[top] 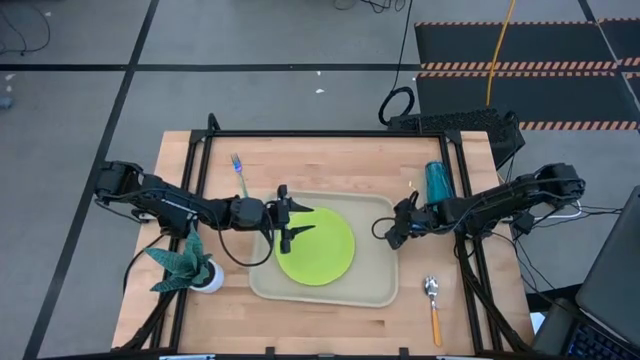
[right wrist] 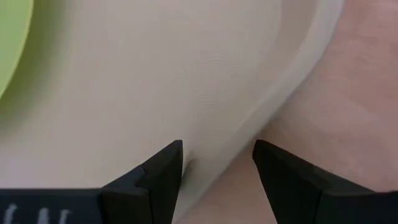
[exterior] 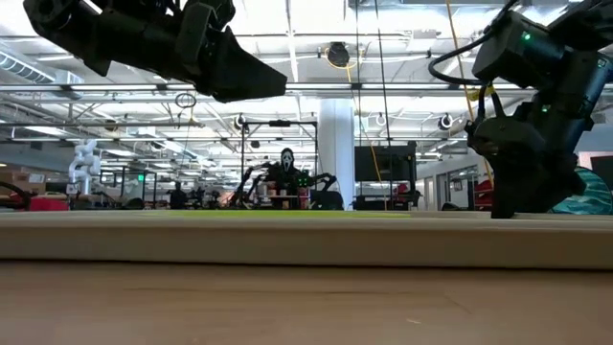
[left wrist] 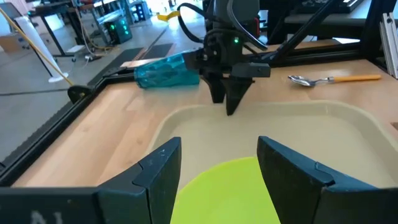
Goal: Pick and place plate/cup/fork/spoon on tray
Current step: Adjust the gray serving tray, then put the blue cup on the gray serving tray
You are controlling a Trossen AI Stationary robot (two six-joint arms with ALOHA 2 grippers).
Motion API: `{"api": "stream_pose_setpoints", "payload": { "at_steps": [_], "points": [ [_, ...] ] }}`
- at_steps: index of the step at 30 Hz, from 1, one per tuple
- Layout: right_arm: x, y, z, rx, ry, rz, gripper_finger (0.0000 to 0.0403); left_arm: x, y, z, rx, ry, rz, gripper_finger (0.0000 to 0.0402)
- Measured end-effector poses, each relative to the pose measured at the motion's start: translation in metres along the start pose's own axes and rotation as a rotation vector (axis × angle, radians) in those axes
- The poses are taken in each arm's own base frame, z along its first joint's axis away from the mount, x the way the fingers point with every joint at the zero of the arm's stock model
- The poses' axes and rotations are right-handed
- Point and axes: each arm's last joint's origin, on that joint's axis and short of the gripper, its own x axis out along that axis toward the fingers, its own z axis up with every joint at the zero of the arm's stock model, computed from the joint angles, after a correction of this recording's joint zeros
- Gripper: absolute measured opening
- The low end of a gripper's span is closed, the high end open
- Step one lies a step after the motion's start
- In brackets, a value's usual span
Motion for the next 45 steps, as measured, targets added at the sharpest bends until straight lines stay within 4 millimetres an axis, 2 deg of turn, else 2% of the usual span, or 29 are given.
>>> {"api": "stream_pose_setpoints", "payload": {
  "at_steps": [7, 14, 40, 45],
  "points": [
    [-0.007, -0.011, -0.001, -0.024, 0.013, -0.060, 0.0199, 0.000, 0.000, -0.001, -0.010, 0.006, -0.001, 0.0214],
    [-0.020, -0.020, 0.000, -0.027, -0.052, -0.091, 0.0199, 0.000, 0.000, -0.001, -0.014, 0.007, 0.000, 0.0214],
    [-0.023, -0.010, 0.003, -0.004, -0.039, 0.054, 0.0199, 0.000, 0.000, -0.001, -0.013, 0.007, 0.000, 0.0214],
    [-0.036, -0.003, 0.009, -0.060, -0.085, 0.120, 0.0199, 0.000, 0.000, -0.001, -0.013, 0.006, 0.000, 0.0214]
  ]
}}
